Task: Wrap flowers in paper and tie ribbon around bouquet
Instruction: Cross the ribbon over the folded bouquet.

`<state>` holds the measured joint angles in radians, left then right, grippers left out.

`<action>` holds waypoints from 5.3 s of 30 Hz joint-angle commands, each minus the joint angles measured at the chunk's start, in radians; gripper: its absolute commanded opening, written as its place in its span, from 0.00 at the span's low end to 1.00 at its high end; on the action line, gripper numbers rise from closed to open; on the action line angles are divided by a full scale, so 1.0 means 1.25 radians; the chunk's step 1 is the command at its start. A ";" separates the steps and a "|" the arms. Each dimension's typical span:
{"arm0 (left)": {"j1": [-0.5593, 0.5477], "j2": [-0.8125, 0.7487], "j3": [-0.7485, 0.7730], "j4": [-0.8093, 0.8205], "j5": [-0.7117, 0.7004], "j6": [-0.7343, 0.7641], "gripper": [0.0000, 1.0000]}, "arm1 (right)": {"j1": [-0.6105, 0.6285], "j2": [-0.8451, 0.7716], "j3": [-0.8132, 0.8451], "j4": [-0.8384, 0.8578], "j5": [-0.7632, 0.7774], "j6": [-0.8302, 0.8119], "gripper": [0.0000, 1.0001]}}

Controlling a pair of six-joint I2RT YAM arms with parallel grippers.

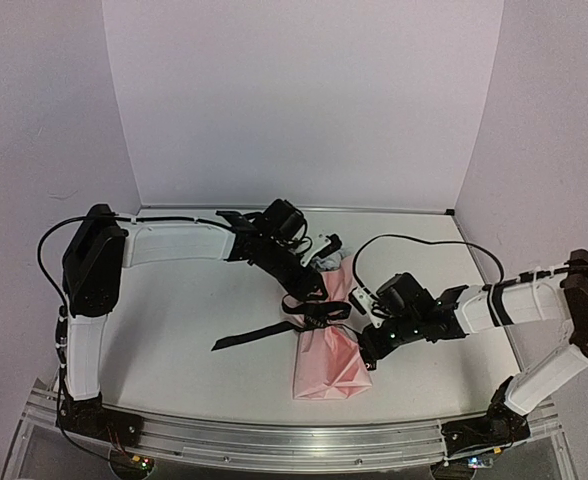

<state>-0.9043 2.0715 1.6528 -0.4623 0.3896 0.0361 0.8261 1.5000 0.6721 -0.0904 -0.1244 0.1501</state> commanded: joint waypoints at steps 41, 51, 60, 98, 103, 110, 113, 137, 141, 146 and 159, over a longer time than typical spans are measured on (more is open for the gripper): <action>-0.041 -0.049 -0.033 0.101 -0.026 0.102 0.00 | 0.000 -0.037 0.193 -0.173 -0.038 0.246 0.00; -0.035 -0.063 -0.057 0.117 -0.019 0.084 0.03 | -0.006 -0.012 0.219 -0.174 -0.099 0.303 0.00; -0.035 -0.063 -0.067 0.127 -0.014 0.072 0.08 | -0.010 -0.031 0.187 -0.174 -0.090 0.304 0.00; -0.035 0.058 0.039 0.082 0.044 0.091 0.26 | -0.010 -0.103 0.141 -0.195 -0.085 0.300 0.00; -0.035 0.049 0.034 0.083 0.050 0.090 0.14 | -0.010 -0.096 0.154 -0.201 -0.091 0.293 0.00; -0.035 0.021 0.010 0.099 0.067 0.089 0.00 | -0.017 -0.091 0.161 -0.192 -0.101 0.281 0.00; -0.035 0.002 -0.004 0.112 0.068 0.085 0.00 | -0.017 -0.091 0.167 -0.181 -0.109 0.280 0.00; -0.035 -0.076 -0.073 0.131 0.098 0.074 0.00 | -0.097 0.112 0.245 0.044 -0.362 0.612 0.00; -0.035 -0.070 -0.065 0.122 0.101 0.077 0.00 | -0.104 0.121 0.240 0.056 -0.363 0.632 0.00; -0.035 -0.085 -0.065 0.131 0.076 0.067 0.00 | -0.106 0.128 0.234 0.058 -0.363 0.642 0.00; -0.035 -0.125 -0.088 0.134 0.060 0.057 0.00 | -0.109 0.145 0.224 0.058 -0.308 0.630 0.00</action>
<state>-0.9493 1.9862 1.5402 -0.3080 0.4677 0.1043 0.6949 1.6705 0.9427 -0.0461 -0.5563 0.9414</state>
